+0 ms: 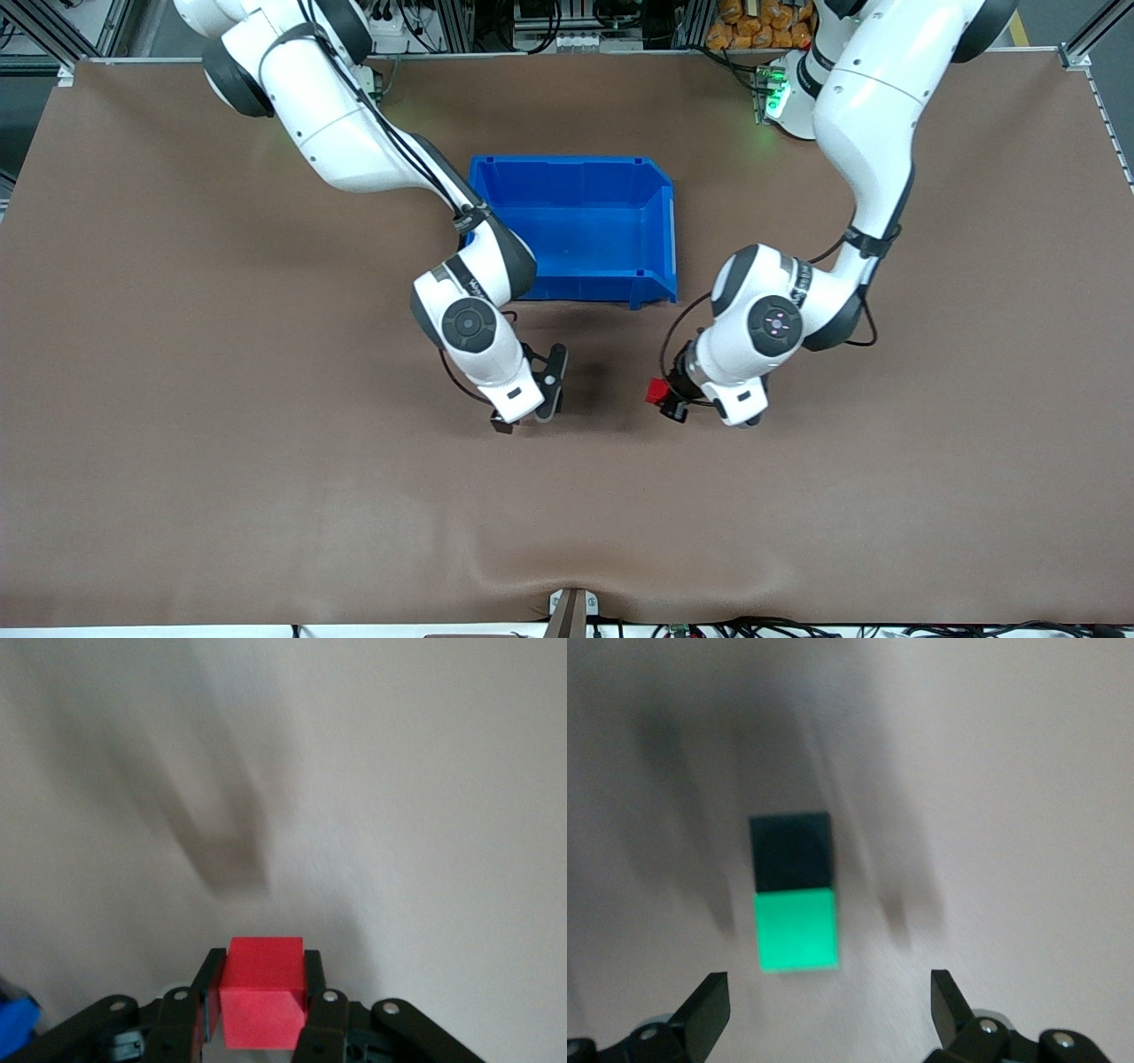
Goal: Attach green and red cubes to black cube
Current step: 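Open the right gripper and release the green cube beside the black cube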
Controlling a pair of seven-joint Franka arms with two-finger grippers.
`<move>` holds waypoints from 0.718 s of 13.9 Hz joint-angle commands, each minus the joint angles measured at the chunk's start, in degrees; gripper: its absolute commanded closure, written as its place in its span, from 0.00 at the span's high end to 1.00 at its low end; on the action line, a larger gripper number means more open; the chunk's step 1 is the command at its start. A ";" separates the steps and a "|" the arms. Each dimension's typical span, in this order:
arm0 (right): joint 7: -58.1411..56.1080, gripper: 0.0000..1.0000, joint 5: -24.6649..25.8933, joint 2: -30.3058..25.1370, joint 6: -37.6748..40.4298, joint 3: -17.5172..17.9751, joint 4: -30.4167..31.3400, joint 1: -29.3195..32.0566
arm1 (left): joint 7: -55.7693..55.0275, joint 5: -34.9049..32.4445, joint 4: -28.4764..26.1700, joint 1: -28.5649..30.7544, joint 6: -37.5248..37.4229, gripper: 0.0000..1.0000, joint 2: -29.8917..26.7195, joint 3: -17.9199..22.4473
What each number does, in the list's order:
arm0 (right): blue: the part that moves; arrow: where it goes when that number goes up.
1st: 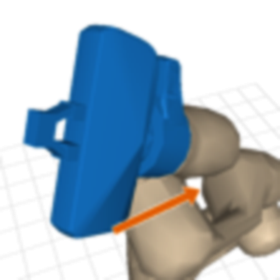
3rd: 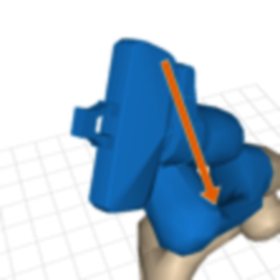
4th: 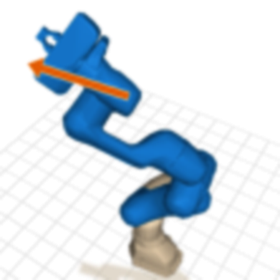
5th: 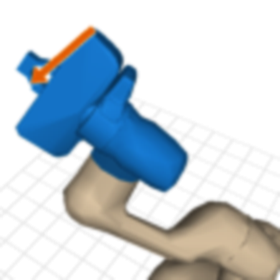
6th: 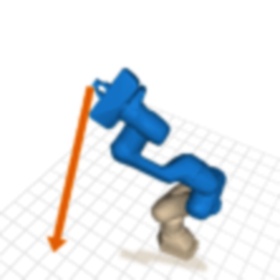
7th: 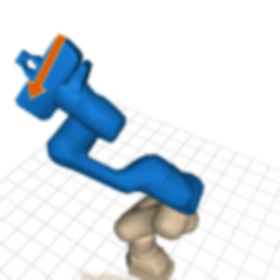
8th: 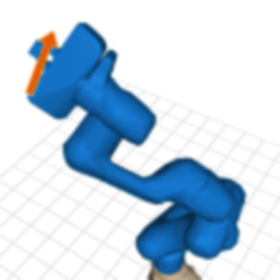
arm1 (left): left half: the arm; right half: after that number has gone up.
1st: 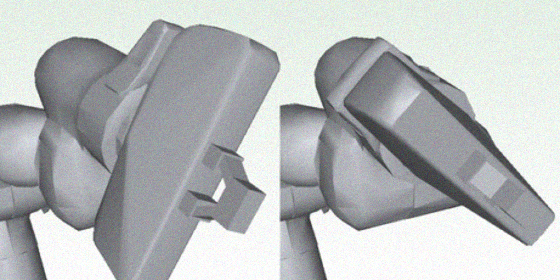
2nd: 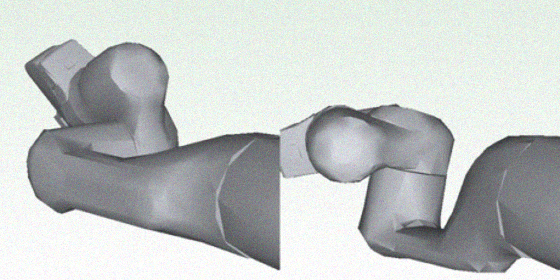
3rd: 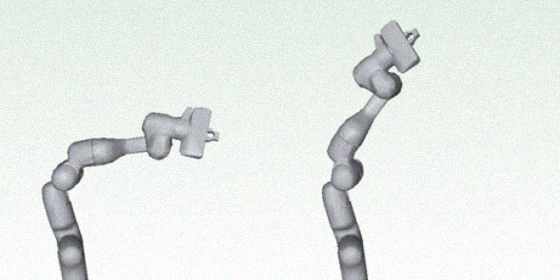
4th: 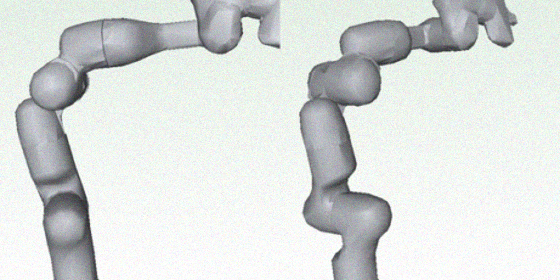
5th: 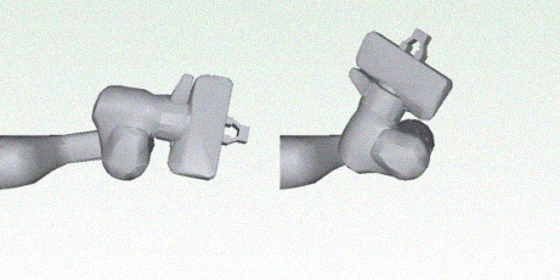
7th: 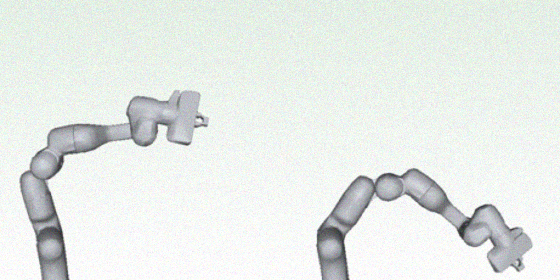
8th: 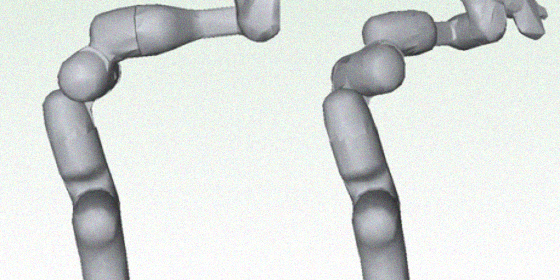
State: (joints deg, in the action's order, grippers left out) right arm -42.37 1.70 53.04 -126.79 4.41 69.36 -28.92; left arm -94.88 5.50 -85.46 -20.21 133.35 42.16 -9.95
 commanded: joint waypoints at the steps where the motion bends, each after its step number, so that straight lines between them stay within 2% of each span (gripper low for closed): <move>1: 0.54 1.00 -1.26 -4.16 3.65 0.51 0.87 3.51 | -1.27 0.92 8.36 -2.37 -0.10 0.00 5.73 0.37; 5: 0.54 1.00 -4.59 -8.37 6.10 0.51 1.57 9.83 | -3.19 2.66 15.84 -5.27 0.25 0.00 11.62 0.28; 10: 3.24 1.00 -4.86 -17.77 14.27 0.25 3.23 20.72 | -9.79 3.11 16.73 -9.31 7.35 0.00 14.96 0.28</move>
State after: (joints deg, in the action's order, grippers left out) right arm -41.77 -2.27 41.19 -115.53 3.77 68.90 -12.08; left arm -102.70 7.50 -71.18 -27.68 138.18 54.56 -10.14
